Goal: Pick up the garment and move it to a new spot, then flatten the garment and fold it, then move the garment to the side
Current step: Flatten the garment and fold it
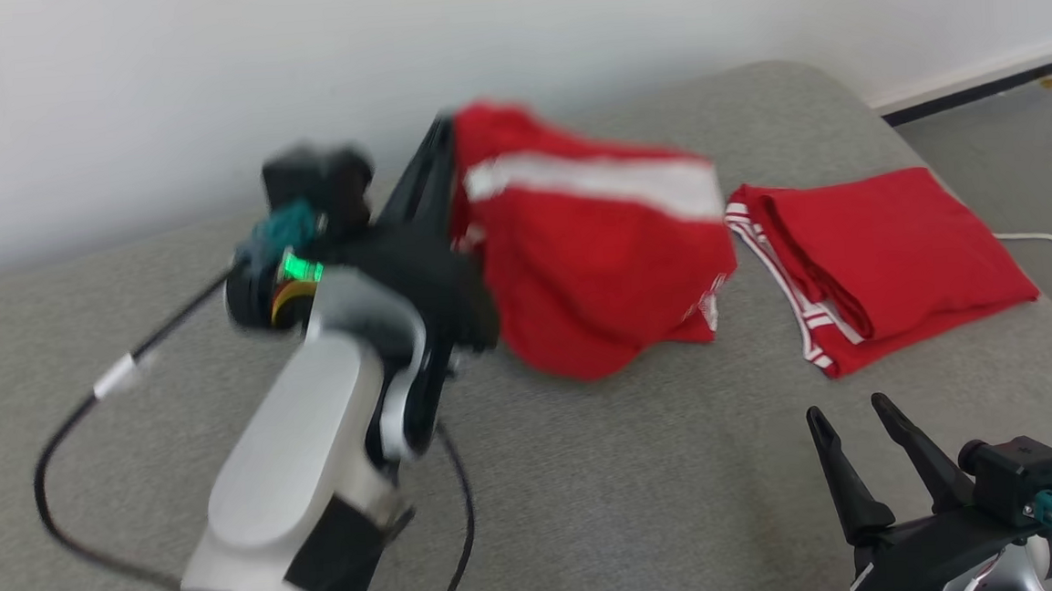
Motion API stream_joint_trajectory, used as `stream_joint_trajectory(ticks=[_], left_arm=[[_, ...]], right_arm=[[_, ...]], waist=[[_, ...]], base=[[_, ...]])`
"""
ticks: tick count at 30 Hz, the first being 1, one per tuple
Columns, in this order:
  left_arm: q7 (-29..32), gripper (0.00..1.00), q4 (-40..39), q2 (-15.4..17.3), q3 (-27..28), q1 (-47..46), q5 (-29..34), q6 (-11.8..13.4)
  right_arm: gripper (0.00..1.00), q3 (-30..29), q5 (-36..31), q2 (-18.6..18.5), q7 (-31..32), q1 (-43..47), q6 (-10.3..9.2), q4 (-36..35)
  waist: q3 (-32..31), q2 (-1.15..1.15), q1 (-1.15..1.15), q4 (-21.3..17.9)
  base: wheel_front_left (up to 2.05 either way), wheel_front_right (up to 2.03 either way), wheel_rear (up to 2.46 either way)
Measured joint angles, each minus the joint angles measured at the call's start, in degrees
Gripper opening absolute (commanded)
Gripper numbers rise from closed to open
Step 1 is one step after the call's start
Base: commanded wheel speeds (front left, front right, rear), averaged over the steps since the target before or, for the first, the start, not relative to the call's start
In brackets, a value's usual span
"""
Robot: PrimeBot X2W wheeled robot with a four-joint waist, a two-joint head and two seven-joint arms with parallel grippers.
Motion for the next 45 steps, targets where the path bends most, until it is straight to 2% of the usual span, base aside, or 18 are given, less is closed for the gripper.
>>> stream_joint_trajectory(ticks=[6,9,16,21,22,23,28,33,36,40,45], left_arm=[[-0.3,0.00,5.2,3.4,1.4,12.7,-2.3,2.3],[-0.9,0.00,7.6,4.0,2.3,16.3,-3.1,3.4],[-1.9,0.00,12.6,6.1,3.9,19.7,-3.5,6.6],[-2.1,0.00,14.6,6.8,4.0,19.8,-3.2,7.3],[-2.8,0.48,14.7,6.8,4.1,19.8,-3.3,7.2],[-3.5,1.00,14.7,6.8,4.3,19.8,-3.4,7.0],[-6.6,1.00,14.3,7.8,4.6,21.1,-3.3,6.4],[-13.9,1.00,9.9,8.2,6.5,26.4,-4.1,3.7],[-16.0,1.00,4.4,9.2,8.4,30.1,-2.6,2.8],[-16.4,1.00,-9.1,8.8,15.4,36.0,3.8,1.5],[-16.4,1.00,-20.9,5.2,22.3,44.4,10.8,-3.6]], right_arm=[[1.00,0.2,0.0,0.0,0.6,0.1,0.00,-0.7],[1.00,0.6,0.0,-0.1,1.0,0.0,0.00,-0.8],[1.00,1.0,0.0,-0.2,1.2,-0.2,0.00,-1.0],[1.00,1.3,0.0,-0.2,1.3,-0.2,0.00,-1.0],[1.00,1.3,0.0,-0.3,1.3,-0.1,0.00,-1.0],[1.00,1.3,0.0,-0.3,1.3,0.0,0.00,-0.9],[1.00,0.9,0.0,-0.8,1.7,0.6,0.00,-0.9],[1.00,-0.4,0.0,-1.3,2.0,1.5,0.00,-1.5],[1.00,-1.2,-0.1,-1.5,2.3,2.2,0.00,-1.9],[1.00,-3.0,-0.2,-1.5,1.8,2.5,0.00,-2.2],[1.00,-3.6,0.0,-1.2,0.8,2.9,0.00,-2.6]], waist=[[0.1,0.00,0.00,3.9],[0.1,0.00,0.00,5.7],[0.1,0.00,0.00,7.8],[-0.1,0.00,0.00,7.6],[-0.2,0.00,0.00,7.6],[-0.4,0.00,0.00,7.5],[-1.5,0.00,0.00,7.4],[-3.0,0.00,0.00,7.6],[-3.7,0.00,0.00,8.2],[-4.3,0.00,0.00,9.5],[-5.1,0.00,0.00,11.1]], base=[[0.00,0.00,0.00],[0.00,0.00,0.00],[0.00,0.00,0.00],[0.00,0.00,0.00],[0.00,0.00,0.00],[0.00,0.00,0.00],[0.00,0.00,0.00],[0.00,0.00,0.00],[0.00,0.00,0.00],[0.00,0.00,0.00],[0.00,0.00,0.00]])
